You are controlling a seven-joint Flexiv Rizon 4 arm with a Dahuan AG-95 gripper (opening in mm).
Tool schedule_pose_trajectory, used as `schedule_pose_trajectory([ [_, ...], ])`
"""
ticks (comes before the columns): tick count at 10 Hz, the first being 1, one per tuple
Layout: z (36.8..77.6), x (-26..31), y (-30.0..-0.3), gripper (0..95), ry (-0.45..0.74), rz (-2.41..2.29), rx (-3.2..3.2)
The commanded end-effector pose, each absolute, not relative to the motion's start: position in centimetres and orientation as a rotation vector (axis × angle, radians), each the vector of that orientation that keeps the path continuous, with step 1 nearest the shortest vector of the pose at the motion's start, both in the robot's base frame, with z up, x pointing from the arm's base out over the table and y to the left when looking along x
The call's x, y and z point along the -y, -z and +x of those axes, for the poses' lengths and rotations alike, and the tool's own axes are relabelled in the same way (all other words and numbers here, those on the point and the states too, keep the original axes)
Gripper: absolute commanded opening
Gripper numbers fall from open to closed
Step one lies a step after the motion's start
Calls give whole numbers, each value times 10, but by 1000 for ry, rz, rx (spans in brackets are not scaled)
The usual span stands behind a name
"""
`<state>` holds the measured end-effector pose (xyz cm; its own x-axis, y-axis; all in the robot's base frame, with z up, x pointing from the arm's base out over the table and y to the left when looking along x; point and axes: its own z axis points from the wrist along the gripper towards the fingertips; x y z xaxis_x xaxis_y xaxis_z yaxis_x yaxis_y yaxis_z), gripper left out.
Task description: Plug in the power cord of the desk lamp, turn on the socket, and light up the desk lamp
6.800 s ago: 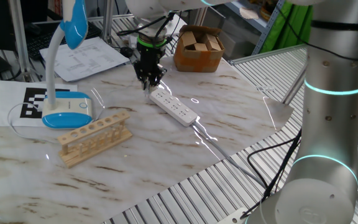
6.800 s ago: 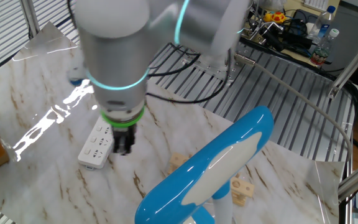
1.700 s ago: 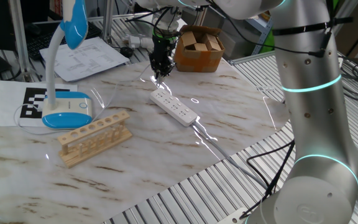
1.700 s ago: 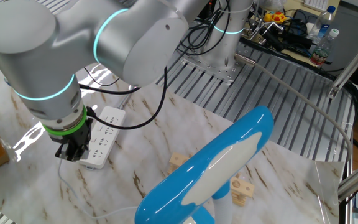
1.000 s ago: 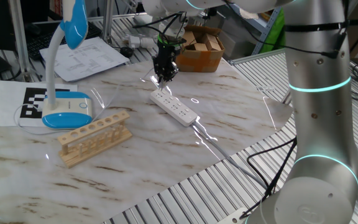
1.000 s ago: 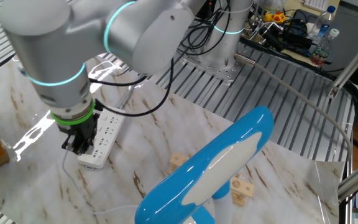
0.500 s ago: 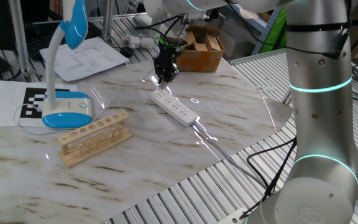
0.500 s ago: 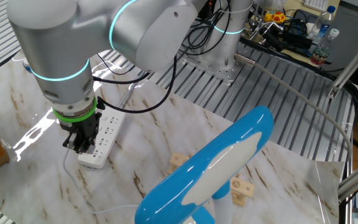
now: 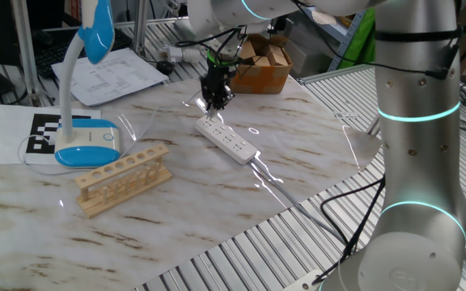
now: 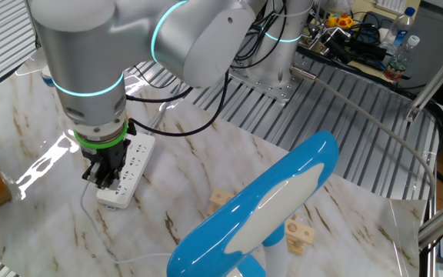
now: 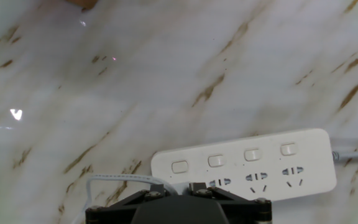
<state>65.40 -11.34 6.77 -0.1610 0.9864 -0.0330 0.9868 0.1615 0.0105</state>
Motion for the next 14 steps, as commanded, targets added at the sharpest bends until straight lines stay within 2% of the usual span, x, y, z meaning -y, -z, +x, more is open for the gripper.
schedule_pose_trajectory([
  [1, 653, 113, -66, 0, 20, 2014, -2363],
  [14, 654, 111, -59, 0, 18, 2008, -2328],
])
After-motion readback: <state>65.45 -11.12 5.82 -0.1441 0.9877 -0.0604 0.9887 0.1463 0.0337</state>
